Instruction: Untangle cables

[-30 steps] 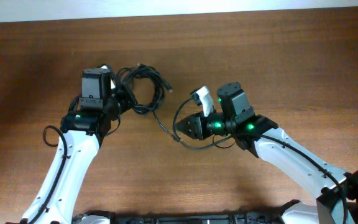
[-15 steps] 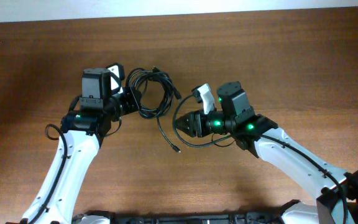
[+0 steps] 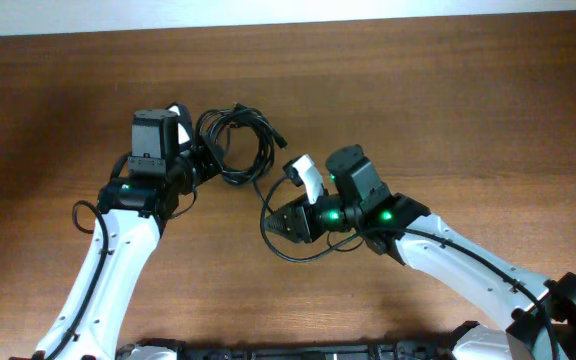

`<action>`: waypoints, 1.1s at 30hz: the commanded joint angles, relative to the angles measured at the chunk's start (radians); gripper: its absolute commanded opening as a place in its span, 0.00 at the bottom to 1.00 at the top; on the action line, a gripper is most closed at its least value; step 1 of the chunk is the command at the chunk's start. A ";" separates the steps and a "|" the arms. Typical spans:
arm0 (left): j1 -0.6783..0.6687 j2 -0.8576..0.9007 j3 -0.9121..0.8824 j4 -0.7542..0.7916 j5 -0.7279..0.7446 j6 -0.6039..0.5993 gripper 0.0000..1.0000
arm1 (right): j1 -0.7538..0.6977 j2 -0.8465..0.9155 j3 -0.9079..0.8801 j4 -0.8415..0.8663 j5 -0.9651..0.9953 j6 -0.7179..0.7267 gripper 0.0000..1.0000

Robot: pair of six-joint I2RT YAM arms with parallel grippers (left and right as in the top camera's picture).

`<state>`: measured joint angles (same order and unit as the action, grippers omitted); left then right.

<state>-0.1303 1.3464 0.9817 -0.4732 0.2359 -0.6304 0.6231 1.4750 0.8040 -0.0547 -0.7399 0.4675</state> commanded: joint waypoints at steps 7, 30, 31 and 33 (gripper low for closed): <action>0.000 -0.011 0.014 0.011 -0.043 -0.013 0.00 | 0.007 -0.004 0.002 -0.093 -0.012 -0.053 0.17; -0.001 -0.011 0.014 -0.034 0.203 0.164 0.00 | 0.004 -0.004 0.002 0.146 0.124 0.145 0.04; -0.001 -0.011 0.014 -0.033 0.211 0.187 0.00 | 0.003 -0.004 0.003 0.154 0.124 0.166 0.04; -0.001 -0.011 0.014 -0.034 0.214 0.246 0.00 | 0.003 -0.004 0.003 0.186 0.123 0.205 0.04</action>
<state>-0.1295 1.3464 0.9817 -0.5072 0.3927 -0.4973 0.6235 1.4750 0.8036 0.0948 -0.6647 0.6022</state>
